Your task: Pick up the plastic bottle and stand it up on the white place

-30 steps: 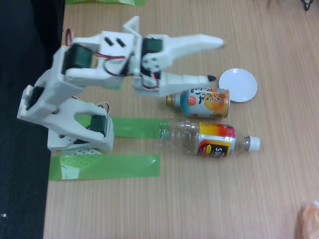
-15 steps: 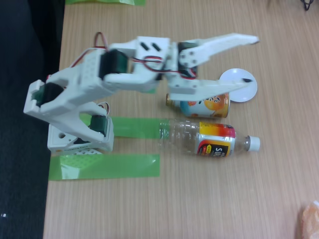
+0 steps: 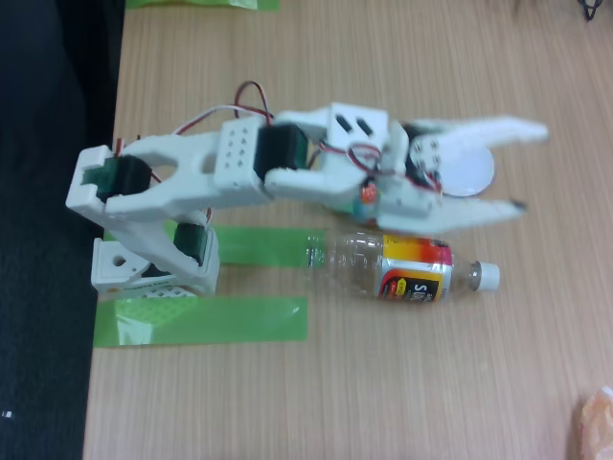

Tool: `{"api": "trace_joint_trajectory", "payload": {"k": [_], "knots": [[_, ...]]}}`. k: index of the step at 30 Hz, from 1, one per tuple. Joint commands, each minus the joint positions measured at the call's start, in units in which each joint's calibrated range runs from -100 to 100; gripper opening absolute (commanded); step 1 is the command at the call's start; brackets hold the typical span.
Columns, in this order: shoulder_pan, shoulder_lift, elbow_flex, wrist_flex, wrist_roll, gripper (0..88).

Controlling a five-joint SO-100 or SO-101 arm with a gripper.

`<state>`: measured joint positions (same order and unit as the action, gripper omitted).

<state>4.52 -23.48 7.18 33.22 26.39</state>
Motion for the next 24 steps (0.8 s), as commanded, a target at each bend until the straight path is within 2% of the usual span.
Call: {"api": "trace_joint_trajectory", "payload": {"k": [1, 5, 12, 15, 24], "knots": [[3.0, 1.4, -1.8, -0.9, 0.2, 26.5], [5.1, 4.0, -1.9, -1.3, 2.7, 26.5], [5.1, 8.6, -1.9, -13.6, 8.4, 26.5], [5.0, 10.0, -1.8, -14.2, 11.1, 26.2], [4.4, 12.3, -1.0, -14.0, 11.4, 26.0]]}}
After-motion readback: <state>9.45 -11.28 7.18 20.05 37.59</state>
